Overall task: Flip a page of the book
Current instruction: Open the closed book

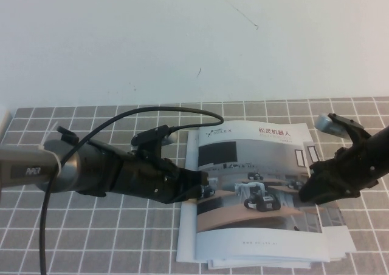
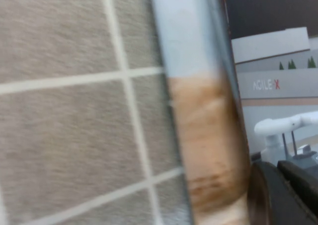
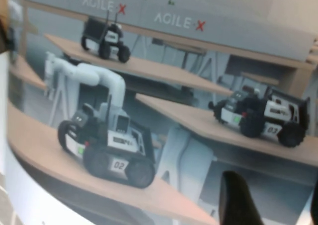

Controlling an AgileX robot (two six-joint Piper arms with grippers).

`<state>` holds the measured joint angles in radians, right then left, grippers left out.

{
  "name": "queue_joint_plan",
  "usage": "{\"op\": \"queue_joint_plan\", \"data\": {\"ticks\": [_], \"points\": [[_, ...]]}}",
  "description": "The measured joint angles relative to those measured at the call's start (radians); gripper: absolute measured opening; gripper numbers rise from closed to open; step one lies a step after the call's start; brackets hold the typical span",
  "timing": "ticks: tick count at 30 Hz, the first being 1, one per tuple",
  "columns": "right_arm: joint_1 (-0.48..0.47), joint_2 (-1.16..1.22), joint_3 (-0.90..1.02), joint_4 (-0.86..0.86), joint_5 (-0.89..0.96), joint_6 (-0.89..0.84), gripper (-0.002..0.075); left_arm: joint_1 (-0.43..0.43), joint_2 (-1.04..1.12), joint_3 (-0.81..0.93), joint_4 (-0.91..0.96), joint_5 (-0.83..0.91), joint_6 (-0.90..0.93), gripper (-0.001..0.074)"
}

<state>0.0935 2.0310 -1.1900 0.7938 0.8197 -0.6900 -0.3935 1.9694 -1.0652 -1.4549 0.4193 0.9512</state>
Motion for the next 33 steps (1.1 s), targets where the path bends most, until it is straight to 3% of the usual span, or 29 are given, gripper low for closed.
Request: {"op": "queue_joint_plan", "data": {"ticks": [8, 33], "points": [[0.008, 0.014, 0.002, 0.206, 0.038, -0.135, 0.0316, 0.002, 0.000, 0.000, -0.001, -0.008, 0.001, -0.0004], [0.008, -0.138, -0.008, 0.278, 0.136, -0.166, 0.0316, 0.002, 0.000, 0.000, -0.002, -0.005, 0.004, -0.0004]]}}
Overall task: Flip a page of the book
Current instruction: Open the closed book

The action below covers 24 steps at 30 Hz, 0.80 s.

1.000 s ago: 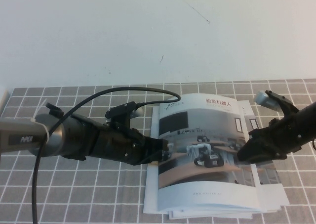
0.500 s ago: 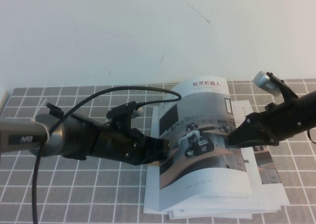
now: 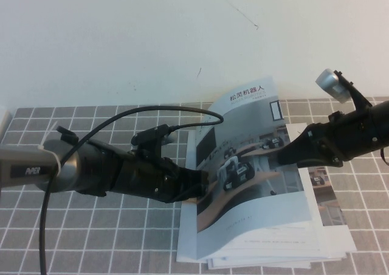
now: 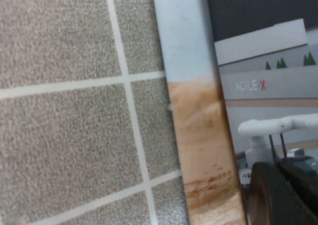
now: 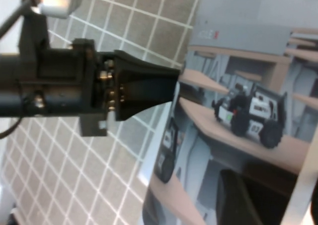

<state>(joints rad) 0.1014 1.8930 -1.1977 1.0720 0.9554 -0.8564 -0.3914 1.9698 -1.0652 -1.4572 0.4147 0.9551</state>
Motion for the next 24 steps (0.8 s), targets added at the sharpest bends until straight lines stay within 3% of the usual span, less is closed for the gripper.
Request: {"op": "queue_joint_plan", "data": {"ticks": [13, 24], "points": [[0.002, -0.001, 0.000, 0.278, 0.150, -0.164, 0.0316, 0.000, 0.000, 0.000, 0.000, 0.009, 0.002, -0.0004], [0.004, -0.001, 0.000, 0.319, 0.167, -0.192, 0.0316, 0.000, 0.000, 0.000, -0.002, 0.027, 0.005, -0.0004]]}}
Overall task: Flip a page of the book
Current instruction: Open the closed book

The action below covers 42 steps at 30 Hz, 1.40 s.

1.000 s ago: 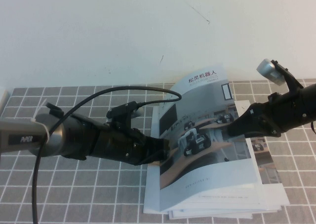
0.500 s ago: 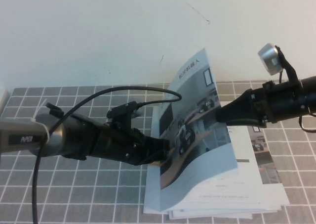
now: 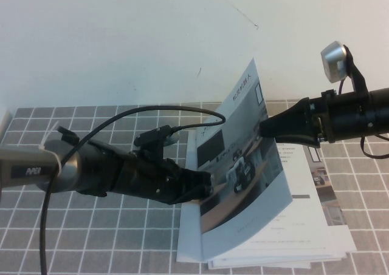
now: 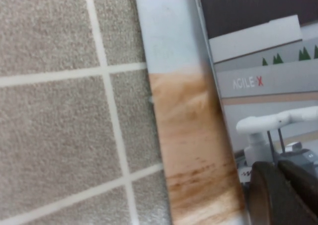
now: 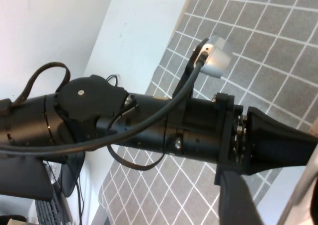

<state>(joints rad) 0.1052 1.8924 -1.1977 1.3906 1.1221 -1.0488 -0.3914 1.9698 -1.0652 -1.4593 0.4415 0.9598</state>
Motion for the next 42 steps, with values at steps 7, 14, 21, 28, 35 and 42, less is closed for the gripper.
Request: {"op": "queue_joint_plan", "data": {"ticks": [7, 14, 21, 28, 35, 42], "points": [[0.014, 0.000, 0.000, 0.004, 0.008, -0.002, 0.0316, 0.000, -0.011, 0.000, -0.012, 0.054, 0.024, -0.0004], [0.046, 0.000, 0.000, 0.004, 0.008, -0.011, 0.0316, -0.002, -0.125, 0.000, -0.020, 0.073, 0.046, -0.0004], [0.050, 0.000, 0.000, 0.025, 0.010, -0.020, 0.0316, -0.002, -0.236, 0.000, -0.009, 0.078, 0.070, -0.0004], [0.054, 0.000, 0.000, 0.083, 0.038, -0.031, 0.0316, -0.004, -0.404, 0.057, 0.186, 0.043, 0.018, -0.0004], [0.094, 0.000, 0.000, 0.086, 0.019, -0.061, 0.0316, -0.007, -0.617, 0.187, 0.214, -0.017, 0.016, -0.0004], [0.111, 0.000, 0.000, 0.110, -0.002, -0.083, 0.0316, -0.009, -0.733, 0.231, 0.204, 0.154, 0.068, -0.0004]]}}
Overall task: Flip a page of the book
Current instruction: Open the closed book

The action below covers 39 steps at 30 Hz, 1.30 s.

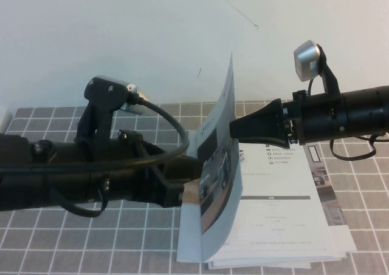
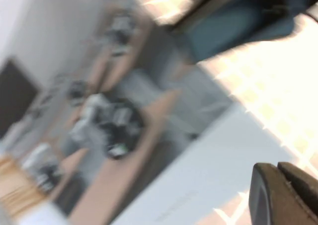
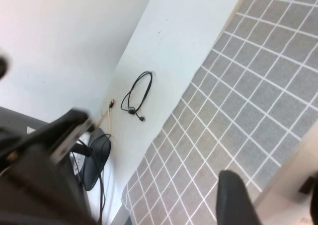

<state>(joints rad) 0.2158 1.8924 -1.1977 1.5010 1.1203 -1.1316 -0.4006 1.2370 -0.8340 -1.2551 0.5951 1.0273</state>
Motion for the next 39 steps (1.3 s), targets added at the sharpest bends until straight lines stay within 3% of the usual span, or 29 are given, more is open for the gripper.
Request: {"op": "queue_joint_plan", "data": {"ticks": [6, 10, 17, 23, 27, 39], "points": [[0.005, 0.000, 0.000, 0.003, -0.011, -0.017, 0.0316, -0.032, -0.055, 0.000, -0.040, 0.075, 0.029, -0.0004], [0.029, 0.000, 0.000, 0.011, -0.029, -0.045, 0.0316, -0.129, -0.061, 0.000, -0.078, 0.063, 0.025, -0.0004], [0.039, 0.000, 0.000, 0.027, -0.039, -0.072, 0.0316, -0.387, -0.059, 0.000, -0.128, -0.234, 0.022, -0.0004], [0.039, 0.000, 0.000, 0.058, -0.044, -0.102, 0.0316, -0.539, 0.008, 0.000, -0.158, -0.469, 0.030, -0.0004], [0.040, 0.000, 0.000, 0.072, -0.050, -0.119, 0.0316, -0.579, 0.110, 0.000, -0.170, -0.567, 0.030, -0.0004], [0.040, 0.000, 0.000, 0.077, -0.051, -0.130, 0.0316, -0.583, 0.305, 0.000, -0.200, -0.855, -0.037, -0.0004]]}}
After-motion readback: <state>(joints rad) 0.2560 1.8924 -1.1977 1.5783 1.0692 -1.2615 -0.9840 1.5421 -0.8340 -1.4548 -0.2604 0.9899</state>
